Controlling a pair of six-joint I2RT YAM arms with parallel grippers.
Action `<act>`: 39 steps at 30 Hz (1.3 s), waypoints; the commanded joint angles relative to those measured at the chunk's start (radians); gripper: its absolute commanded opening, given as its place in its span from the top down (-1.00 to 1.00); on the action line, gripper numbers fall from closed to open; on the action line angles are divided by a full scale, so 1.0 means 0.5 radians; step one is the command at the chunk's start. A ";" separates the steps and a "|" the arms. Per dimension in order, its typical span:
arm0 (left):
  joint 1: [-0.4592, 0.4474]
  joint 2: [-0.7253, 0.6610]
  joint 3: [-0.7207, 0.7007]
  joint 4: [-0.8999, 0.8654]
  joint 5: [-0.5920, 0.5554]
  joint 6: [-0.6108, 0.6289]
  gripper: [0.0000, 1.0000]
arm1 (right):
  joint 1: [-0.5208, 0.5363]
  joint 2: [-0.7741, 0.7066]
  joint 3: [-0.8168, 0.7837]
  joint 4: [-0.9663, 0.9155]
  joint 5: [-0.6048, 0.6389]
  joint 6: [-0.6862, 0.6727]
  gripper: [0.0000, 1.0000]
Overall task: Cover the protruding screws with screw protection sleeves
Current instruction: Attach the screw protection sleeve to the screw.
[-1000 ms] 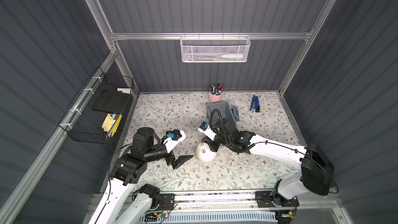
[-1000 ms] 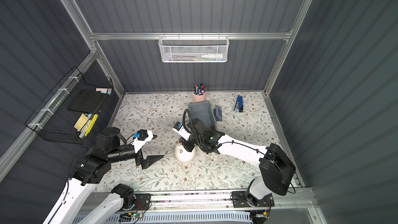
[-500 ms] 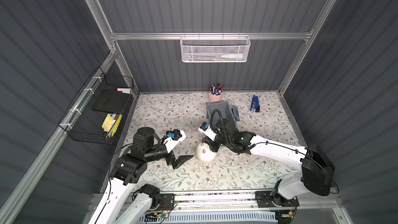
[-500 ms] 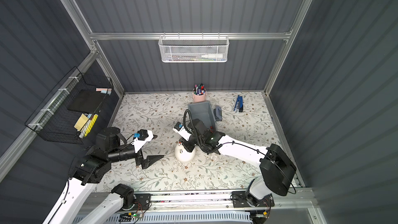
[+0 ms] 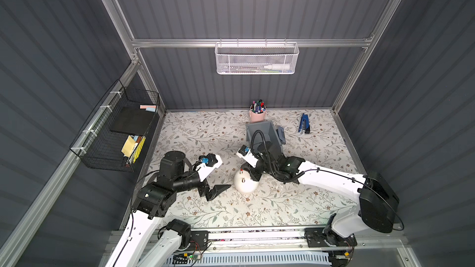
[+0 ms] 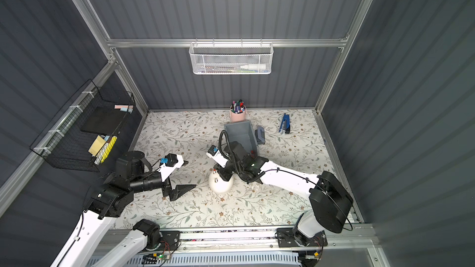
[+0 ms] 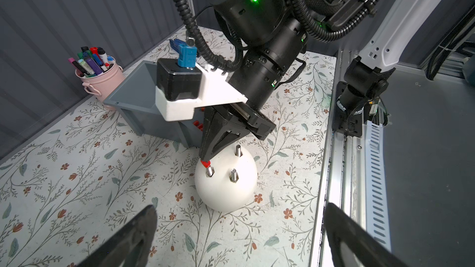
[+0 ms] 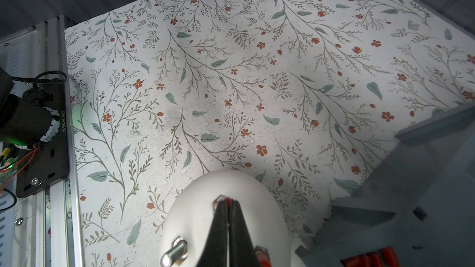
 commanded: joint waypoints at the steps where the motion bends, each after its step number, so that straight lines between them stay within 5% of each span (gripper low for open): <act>1: 0.004 0.004 -0.009 0.025 0.039 -0.023 -0.99 | -0.003 0.037 0.006 -0.023 -0.077 0.009 1.00; 39: 0.004 0.031 0.000 0.017 0.057 -0.023 -0.99 | 0.000 0.022 -0.057 -0.081 -0.139 -0.102 1.00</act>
